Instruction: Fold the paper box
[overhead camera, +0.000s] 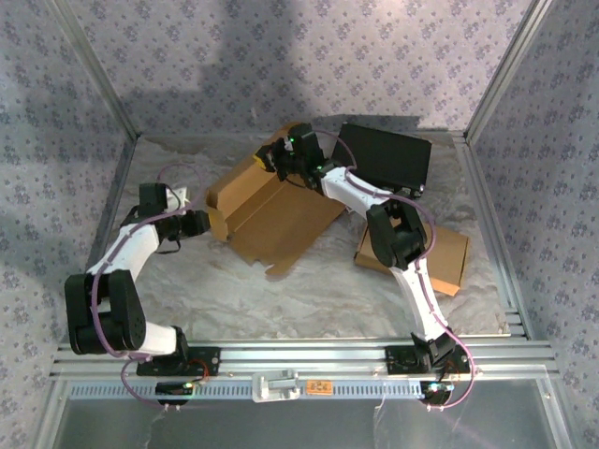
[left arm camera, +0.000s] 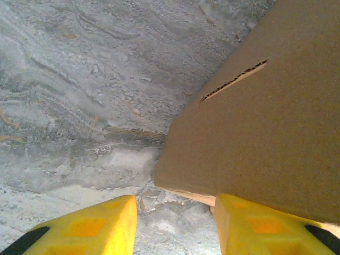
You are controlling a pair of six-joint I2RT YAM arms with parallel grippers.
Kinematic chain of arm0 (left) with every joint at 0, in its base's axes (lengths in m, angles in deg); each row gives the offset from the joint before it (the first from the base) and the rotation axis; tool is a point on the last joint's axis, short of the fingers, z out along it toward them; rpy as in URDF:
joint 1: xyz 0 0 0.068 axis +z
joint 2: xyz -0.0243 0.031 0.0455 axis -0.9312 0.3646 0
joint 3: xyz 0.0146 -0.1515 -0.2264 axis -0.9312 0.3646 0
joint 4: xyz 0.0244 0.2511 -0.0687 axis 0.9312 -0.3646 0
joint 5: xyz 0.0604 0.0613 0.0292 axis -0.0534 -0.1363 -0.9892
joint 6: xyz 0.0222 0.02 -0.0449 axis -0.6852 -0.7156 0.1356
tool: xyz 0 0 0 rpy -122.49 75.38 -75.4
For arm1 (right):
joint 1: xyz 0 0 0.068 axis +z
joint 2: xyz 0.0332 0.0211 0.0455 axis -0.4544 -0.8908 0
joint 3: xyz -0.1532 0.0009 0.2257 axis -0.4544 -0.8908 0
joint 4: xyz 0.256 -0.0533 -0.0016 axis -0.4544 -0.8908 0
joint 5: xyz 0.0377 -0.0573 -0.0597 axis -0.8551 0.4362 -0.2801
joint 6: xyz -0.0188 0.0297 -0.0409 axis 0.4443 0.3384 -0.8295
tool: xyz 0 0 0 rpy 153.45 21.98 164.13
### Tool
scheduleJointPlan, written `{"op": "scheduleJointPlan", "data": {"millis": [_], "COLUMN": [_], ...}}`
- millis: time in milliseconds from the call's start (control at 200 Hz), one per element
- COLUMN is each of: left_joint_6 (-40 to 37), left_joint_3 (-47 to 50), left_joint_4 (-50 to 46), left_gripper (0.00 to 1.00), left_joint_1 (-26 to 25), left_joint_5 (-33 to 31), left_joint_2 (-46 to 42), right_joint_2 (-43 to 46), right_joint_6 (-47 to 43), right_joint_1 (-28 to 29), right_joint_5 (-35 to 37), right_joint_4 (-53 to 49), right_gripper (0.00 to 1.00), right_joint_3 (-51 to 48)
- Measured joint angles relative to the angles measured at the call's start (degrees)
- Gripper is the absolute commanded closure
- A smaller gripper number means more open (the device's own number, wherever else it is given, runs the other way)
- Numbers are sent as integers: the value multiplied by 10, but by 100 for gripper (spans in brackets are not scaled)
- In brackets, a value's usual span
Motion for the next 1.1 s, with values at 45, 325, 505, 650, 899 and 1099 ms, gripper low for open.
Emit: {"op": "scheduleJointPlan", "data": {"millis": [45,325,505,650,899,1099], "left_joint_6": [0,19,26,28,36,55], "left_joint_3": [0,0,13,33,33,33], "left_joint_4": [0,12,32,34,45,68], "left_gripper": [55,52,50,50,50,50], "left_joint_1": [-3,-15,-28,-30,-34,-66], "left_joint_5": [-2,-5,24,31,19,-19], "left_joint_2": [0,0,-3,-13,-11,-11], "right_joint_2": [0,0,0,0,0,8], "right_joint_6": [0,12,22,24,29,42], "right_joint_1": [0,6,13,17,19,25], "right_joint_5": [0,19,24,24,26,45], "right_joint_4": [3,80,84,84,110,184], "right_gripper": [100,100,100,100,100,100], "right_joint_3": [-2,-43,-44,-44,-63,-112]}}
